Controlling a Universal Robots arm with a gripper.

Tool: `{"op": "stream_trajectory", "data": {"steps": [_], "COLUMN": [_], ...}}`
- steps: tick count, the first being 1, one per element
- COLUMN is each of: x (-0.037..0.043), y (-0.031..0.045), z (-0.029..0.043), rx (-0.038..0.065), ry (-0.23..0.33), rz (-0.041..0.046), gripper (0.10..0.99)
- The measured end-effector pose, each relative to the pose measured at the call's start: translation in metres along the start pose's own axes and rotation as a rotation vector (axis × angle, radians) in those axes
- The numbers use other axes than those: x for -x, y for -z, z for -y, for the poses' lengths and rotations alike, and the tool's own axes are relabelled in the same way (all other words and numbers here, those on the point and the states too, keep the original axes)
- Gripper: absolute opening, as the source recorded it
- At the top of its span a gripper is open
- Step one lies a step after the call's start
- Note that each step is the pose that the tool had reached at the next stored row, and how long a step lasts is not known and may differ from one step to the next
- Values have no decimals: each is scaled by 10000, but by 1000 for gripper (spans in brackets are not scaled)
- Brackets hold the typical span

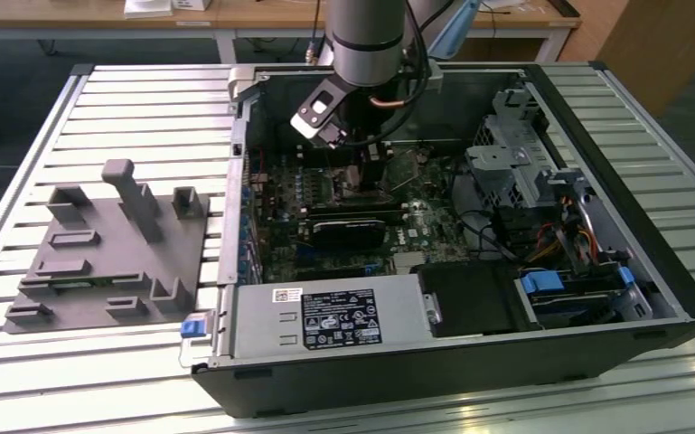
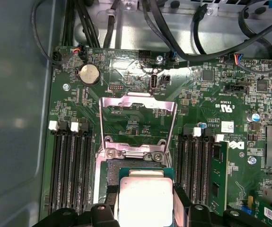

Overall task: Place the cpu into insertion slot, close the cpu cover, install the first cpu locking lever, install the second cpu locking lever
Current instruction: 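Place the cpu into insertion slot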

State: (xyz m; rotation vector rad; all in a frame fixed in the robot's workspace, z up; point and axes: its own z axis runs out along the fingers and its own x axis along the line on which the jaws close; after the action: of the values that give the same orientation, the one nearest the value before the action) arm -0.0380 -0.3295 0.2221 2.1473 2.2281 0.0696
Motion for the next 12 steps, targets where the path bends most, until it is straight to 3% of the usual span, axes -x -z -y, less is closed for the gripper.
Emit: {"op": "stream_trajectory", "data": {"steps": [12], "x": [-19], "y": [-36], "z": [1], "rx": [1], "ry": [-10], "rz": [17], "gripper": [541]}}
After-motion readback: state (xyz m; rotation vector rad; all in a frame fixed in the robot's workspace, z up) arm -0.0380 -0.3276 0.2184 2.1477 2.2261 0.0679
